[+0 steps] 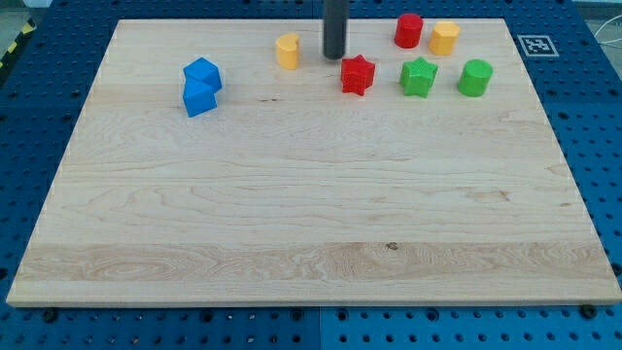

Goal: Move the yellow hexagon closer to the red circle

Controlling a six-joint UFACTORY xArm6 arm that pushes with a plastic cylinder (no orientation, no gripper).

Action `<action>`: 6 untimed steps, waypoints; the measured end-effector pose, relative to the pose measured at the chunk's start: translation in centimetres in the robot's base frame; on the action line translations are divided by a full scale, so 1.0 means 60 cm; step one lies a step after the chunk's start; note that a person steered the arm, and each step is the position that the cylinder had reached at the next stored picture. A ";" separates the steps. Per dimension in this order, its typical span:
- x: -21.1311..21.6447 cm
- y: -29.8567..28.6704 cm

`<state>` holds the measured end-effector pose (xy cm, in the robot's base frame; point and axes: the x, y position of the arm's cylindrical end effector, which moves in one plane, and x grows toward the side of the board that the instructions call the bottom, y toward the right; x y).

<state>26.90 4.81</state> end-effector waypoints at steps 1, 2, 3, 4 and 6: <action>0.006 0.083; 0.011 0.169; 0.029 0.244; 0.042 0.318; -0.044 0.357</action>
